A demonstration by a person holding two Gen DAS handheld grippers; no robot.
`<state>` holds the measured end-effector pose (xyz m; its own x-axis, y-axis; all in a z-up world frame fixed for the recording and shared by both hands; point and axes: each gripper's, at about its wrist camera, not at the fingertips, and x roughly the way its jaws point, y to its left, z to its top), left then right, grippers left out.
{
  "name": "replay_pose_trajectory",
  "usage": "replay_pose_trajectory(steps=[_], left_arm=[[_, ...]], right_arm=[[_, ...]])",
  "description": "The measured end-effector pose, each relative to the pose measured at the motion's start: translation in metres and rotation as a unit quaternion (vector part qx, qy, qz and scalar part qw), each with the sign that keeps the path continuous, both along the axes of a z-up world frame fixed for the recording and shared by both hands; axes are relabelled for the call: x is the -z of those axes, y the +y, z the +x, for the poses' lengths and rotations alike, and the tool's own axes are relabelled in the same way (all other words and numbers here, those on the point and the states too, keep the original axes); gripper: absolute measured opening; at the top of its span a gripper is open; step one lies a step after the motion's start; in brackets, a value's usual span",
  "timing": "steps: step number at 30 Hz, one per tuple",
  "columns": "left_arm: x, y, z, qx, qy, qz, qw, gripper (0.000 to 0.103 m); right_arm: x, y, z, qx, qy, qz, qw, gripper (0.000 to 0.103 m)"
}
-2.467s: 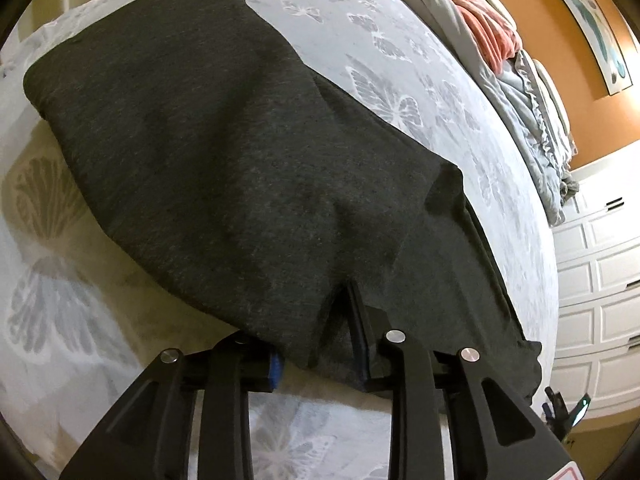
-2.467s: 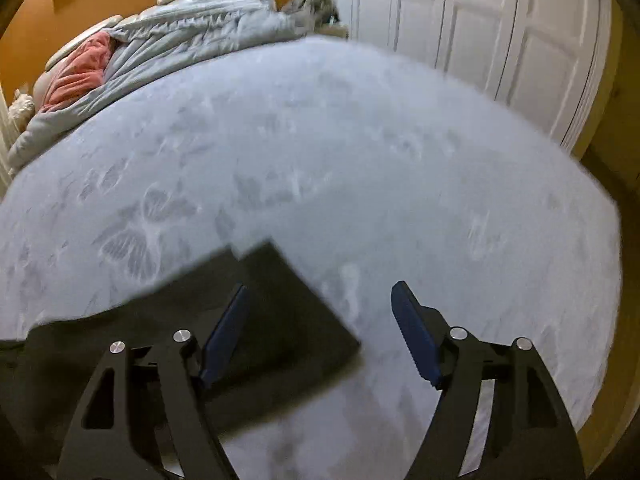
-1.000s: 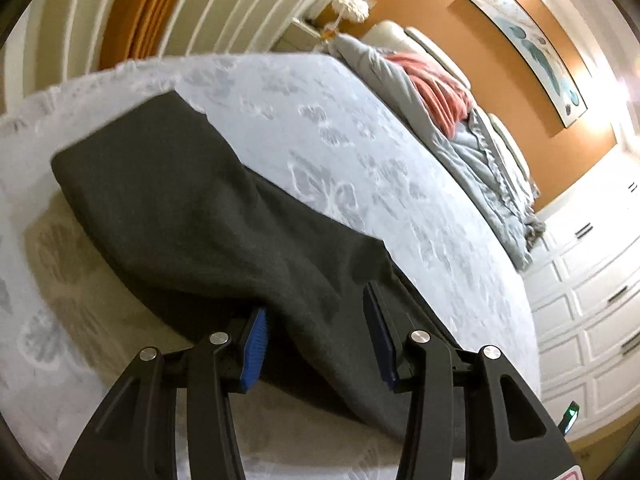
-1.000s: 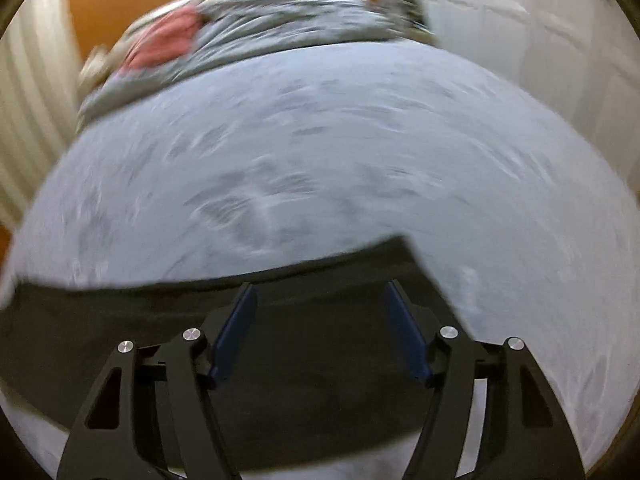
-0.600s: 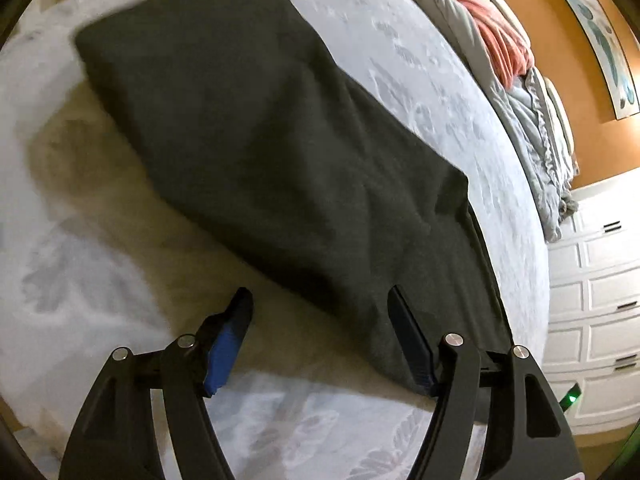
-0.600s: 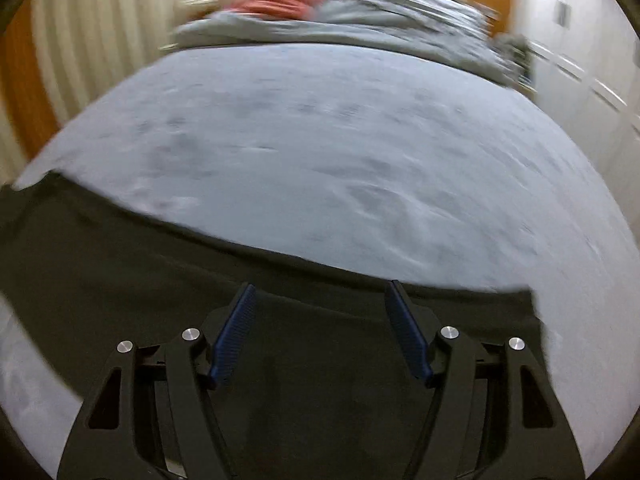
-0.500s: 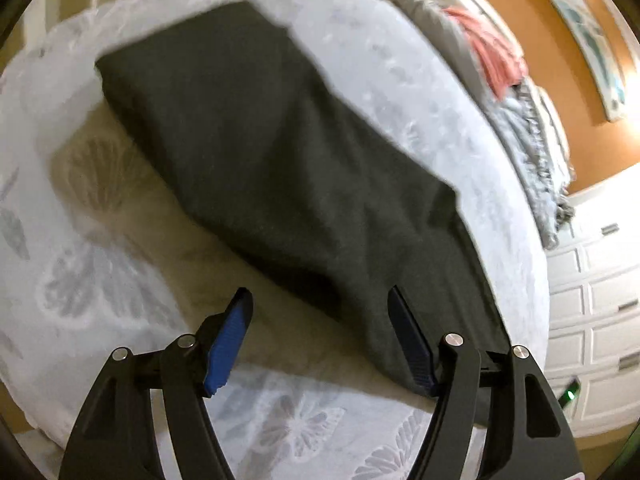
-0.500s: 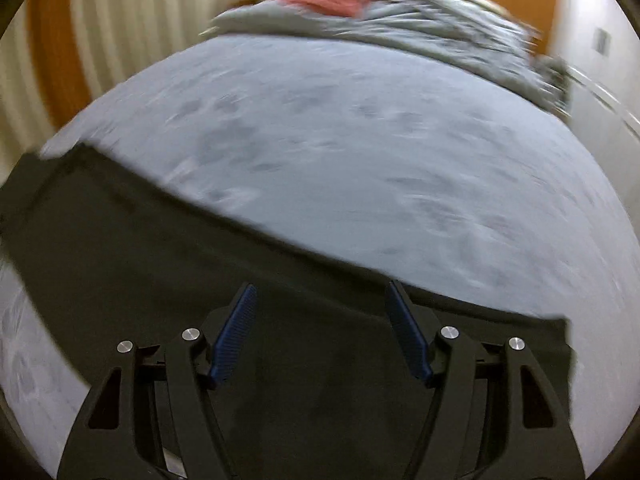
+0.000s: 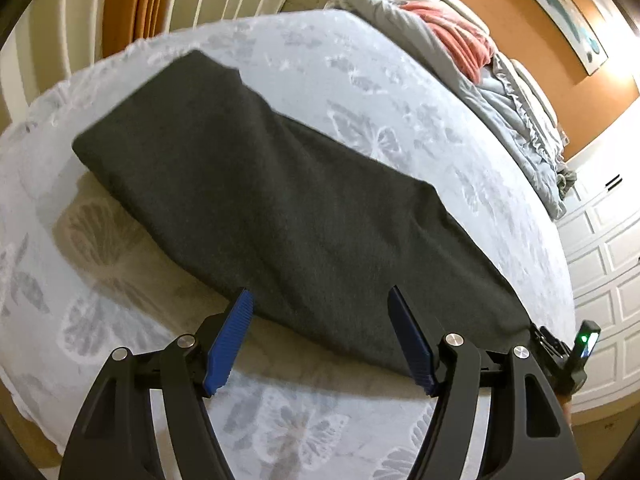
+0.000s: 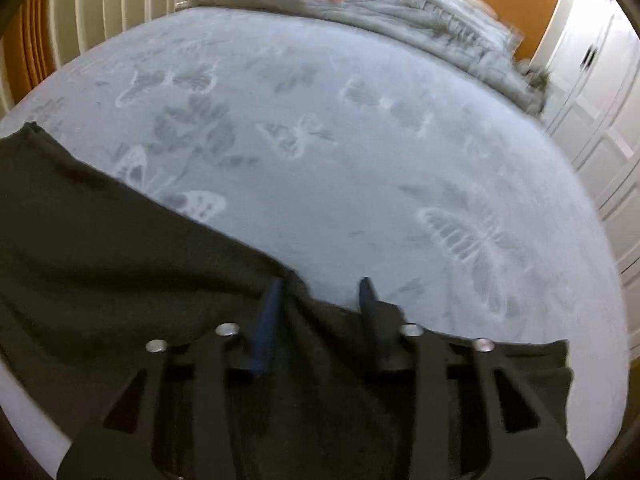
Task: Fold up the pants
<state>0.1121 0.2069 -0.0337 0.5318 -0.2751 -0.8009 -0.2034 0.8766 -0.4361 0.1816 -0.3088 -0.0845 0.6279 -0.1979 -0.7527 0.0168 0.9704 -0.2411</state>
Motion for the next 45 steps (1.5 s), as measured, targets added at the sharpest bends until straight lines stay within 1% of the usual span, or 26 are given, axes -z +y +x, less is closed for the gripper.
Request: replay_pose_trajectory(steps=[3,5,6,9,10,12,14,16,18,20,21,22,23,24,27,29,31,33,35,36,37,38,40,42,44,45], left_arm=[[-0.010,0.011,-0.002,-0.023,-0.013,0.015,0.9995,0.070],[-0.017,0.035,-0.001,-0.071,-0.016,0.026,0.9970,0.077],[-0.018,0.044,-0.002,-0.095,-0.013,0.023,0.9952,0.077],[-0.009,0.086,-0.006,-0.178,0.008,-0.026,0.9837,0.077],[-0.007,0.090,-0.006,-0.189,0.014,-0.031,0.9814,0.077],[-0.004,0.088,-0.005,-0.193,0.023,-0.026,0.9807,0.077],[-0.006,0.071,-0.002,-0.176,0.021,-0.008,0.9841,0.077],[-0.008,0.050,0.005,-0.153,0.017,0.000,0.9881,0.077],[-0.005,0.034,0.008,-0.131,0.015,0.003,0.9913,0.077],[-0.002,0.017,0.015,-0.113,0.014,0.007,0.9935,0.077],[-0.002,0.010,0.017,-0.108,0.014,0.011,0.9940,0.077],[0.000,0.004,0.019,-0.106,0.015,0.016,0.9942,0.077],[0.001,0.000,0.023,-0.104,0.017,0.018,0.9943,0.077],[0.002,-0.002,0.025,-0.103,0.018,0.019,0.9943,0.077],[0.003,-0.004,0.030,-0.109,0.018,0.022,0.9937,0.077],[0.004,-0.003,0.033,-0.115,0.017,0.025,0.9929,0.077],[0.005,-0.004,0.035,-0.115,0.019,0.031,0.9927,0.077],[0.007,-0.005,0.038,-0.111,0.024,0.036,0.9929,0.077],[0.008,-0.005,0.039,-0.104,0.027,0.039,0.9934,0.077],[0.007,-0.003,0.038,-0.102,0.026,0.036,0.9937,0.077],[0.006,0.000,0.037,-0.102,0.024,0.031,0.9940,0.077],[0.004,0.004,0.036,-0.106,0.022,0.026,0.9938,0.077],[-0.001,0.019,0.032,-0.121,0.017,0.004,0.9924,0.077],[-0.003,0.041,0.027,-0.148,0.016,-0.025,0.9885,0.077],[-0.002,0.078,0.016,-0.196,0.017,-0.079,0.9772,0.078],[-0.002,0.090,0.013,-0.212,0.017,-0.098,0.9721,0.077]], right_arm=[[-0.030,-0.016,-0.018,0.003,-0.021,0.031,0.999,0.062],[-0.050,-0.045,-0.037,0.037,-0.043,0.049,0.997,0.067],[-0.058,-0.064,-0.051,0.069,-0.046,0.054,0.995,0.067],[-0.061,-0.120,-0.091,0.147,-0.045,0.084,0.985,0.067],[-0.055,-0.152,-0.109,0.193,-0.045,0.098,0.975,0.067],[-0.047,-0.184,-0.126,0.246,-0.045,0.113,0.962,0.067],[-0.040,-0.214,-0.136,0.279,-0.055,0.137,0.949,0.067],[-0.038,-0.225,-0.135,0.277,-0.061,0.139,0.949,0.066],[-0.034,-0.223,-0.127,0.262,-0.052,0.120,0.956,0.065],[-0.020,-0.223,-0.118,0.255,-0.025,0.121,0.959,0.056],[-0.012,-0.222,-0.119,0.244,-0.007,0.129,0.961,0.039],[-0.007,-0.220,-0.114,0.235,0.004,0.125,0.964,0.031],[-0.007,-0.216,-0.110,0.225,0.004,0.099,0.969,0.021],[-0.008,-0.211,-0.106,0.219,0.006,0.090,0.972,0.005],[-0.043,-0.214,-0.104,0.218,-0.053,0.069,0.972,0.005],[-0.052,-0.219,-0.104,0.229,-0.078,0.058,0.969,0.005],[-0.038,-0.227,-0.098,0.241,-0.069,0.057,0.966,0.011],[-0.008,-0.232,-0.090,0.274,-0.018,0.027,0.961,0.014],[-0.004,-0.230,-0.092,0.278,-0.006,0.006,0.960,0.023],[-0.013,-0.228,-0.100,0.285,-0.018,0.006,0.958,0.045],[-0.022,-0.228,-0.106,0.289,-0.029,0.018,0.957,0.072],[-0.030,-0.227,-0.112,0.293,-0.044,0.032,0.954,0.080],[-0.046,-0.221,-0.133,0.302,-0.071,0.056,0.949,0.082],[-0.051,-0.220,-0.143,0.309,-0.062,0.084,0.945,0.082],[-0.052,-0.221,-0.146,0.333,-0.052,0.107,0.936,0.086],[-0.051,-0.222,-0.150,0.350,-0.043,0.139,0.925,0.089]])
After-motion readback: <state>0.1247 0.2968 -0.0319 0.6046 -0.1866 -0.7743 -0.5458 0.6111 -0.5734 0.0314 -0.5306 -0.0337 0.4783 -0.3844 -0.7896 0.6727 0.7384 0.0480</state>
